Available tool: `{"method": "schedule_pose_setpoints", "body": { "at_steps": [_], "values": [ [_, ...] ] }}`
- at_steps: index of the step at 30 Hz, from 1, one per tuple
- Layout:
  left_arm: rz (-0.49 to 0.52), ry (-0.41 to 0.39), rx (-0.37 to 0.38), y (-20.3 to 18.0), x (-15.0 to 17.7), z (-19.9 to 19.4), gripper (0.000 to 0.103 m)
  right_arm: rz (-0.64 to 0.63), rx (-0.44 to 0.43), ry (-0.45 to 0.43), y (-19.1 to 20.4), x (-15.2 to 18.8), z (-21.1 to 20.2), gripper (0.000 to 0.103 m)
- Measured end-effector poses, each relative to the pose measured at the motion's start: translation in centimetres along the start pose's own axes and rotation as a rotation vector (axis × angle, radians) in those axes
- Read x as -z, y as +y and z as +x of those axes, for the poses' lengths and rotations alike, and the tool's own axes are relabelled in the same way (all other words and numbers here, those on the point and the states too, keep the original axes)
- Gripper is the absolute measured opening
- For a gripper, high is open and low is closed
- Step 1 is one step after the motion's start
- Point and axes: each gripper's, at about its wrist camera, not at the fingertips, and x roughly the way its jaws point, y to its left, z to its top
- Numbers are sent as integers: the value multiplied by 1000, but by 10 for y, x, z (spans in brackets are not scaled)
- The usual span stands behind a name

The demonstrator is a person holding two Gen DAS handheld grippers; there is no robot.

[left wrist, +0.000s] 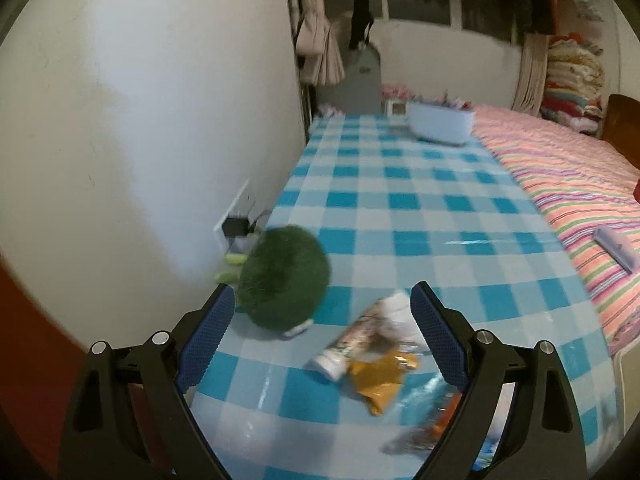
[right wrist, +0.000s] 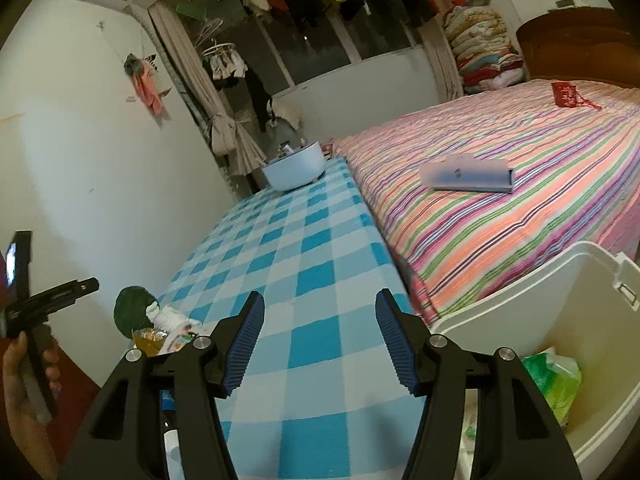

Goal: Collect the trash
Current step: 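Move the left tool back to the table and grasp the green plush toy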

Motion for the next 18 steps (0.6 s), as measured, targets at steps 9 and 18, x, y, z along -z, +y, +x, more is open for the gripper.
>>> {"method": "schedule_pose_setpoints", "body": {
  "at_steps": [9, 18],
  "values": [
    [8, 116, 21, 26, -16, 67, 88, -19, 2, 9, 9, 4, 8, 57],
    [60, 210, 37, 23, -22, 119, 88, -42, 18, 42, 16, 9, 19, 57]
  ]
}}
